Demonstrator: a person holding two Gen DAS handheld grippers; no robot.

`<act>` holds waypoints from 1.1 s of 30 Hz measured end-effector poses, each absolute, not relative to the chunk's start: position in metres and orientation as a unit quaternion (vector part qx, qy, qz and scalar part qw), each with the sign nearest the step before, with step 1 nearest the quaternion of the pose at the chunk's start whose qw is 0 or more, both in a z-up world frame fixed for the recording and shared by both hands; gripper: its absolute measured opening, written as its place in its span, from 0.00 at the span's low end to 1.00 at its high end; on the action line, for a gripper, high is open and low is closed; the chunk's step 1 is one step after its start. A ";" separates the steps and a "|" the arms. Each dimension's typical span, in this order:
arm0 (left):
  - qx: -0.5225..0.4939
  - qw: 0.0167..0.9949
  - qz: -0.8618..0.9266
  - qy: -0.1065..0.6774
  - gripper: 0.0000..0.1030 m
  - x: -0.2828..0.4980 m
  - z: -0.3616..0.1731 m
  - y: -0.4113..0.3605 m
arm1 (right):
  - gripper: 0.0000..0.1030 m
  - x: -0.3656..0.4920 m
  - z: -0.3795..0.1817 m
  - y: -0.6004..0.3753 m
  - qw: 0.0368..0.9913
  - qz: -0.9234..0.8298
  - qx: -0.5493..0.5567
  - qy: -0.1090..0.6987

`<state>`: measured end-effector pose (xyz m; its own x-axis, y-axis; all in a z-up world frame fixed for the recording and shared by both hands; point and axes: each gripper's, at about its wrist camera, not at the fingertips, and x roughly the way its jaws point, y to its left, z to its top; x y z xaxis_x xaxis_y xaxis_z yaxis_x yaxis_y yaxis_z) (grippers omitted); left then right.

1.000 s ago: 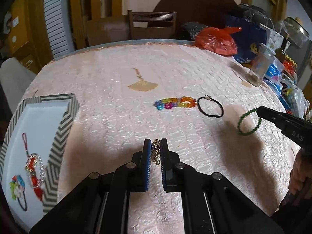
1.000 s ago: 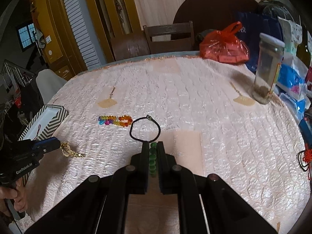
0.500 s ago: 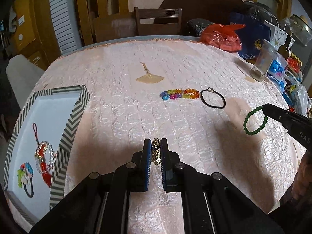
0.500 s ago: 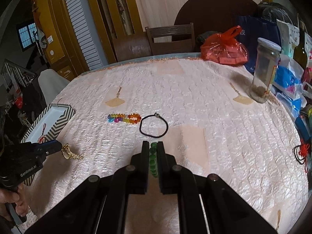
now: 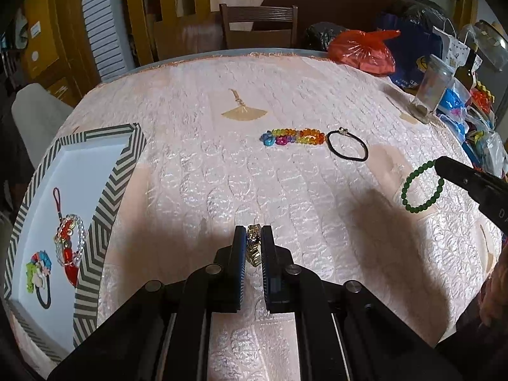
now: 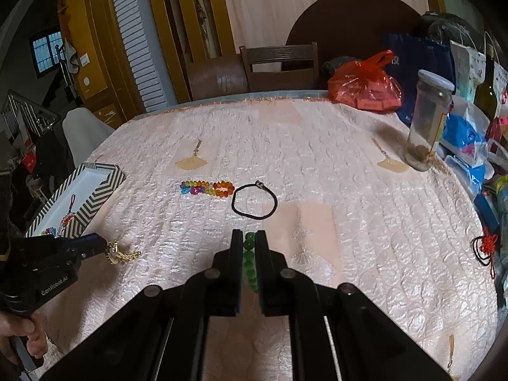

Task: Organize jewelry
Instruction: 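Lift the gold watch with the left tool while the right tool lifts the green bracelet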

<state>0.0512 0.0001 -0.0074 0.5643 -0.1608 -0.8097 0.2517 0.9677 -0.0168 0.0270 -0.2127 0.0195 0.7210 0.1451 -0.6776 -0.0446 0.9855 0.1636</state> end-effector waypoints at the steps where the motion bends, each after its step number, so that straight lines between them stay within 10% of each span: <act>1: 0.050 0.883 -0.116 0.452 0.30 0.051 -0.008 0.001 | 0.07 0.026 0.020 -0.212 0.925 0.052 0.067 0.370; 33: 0.033 0.887 -0.108 0.448 0.30 0.053 -0.007 0.015 | 0.07 0.038 0.021 -0.190 0.925 0.054 0.045 0.374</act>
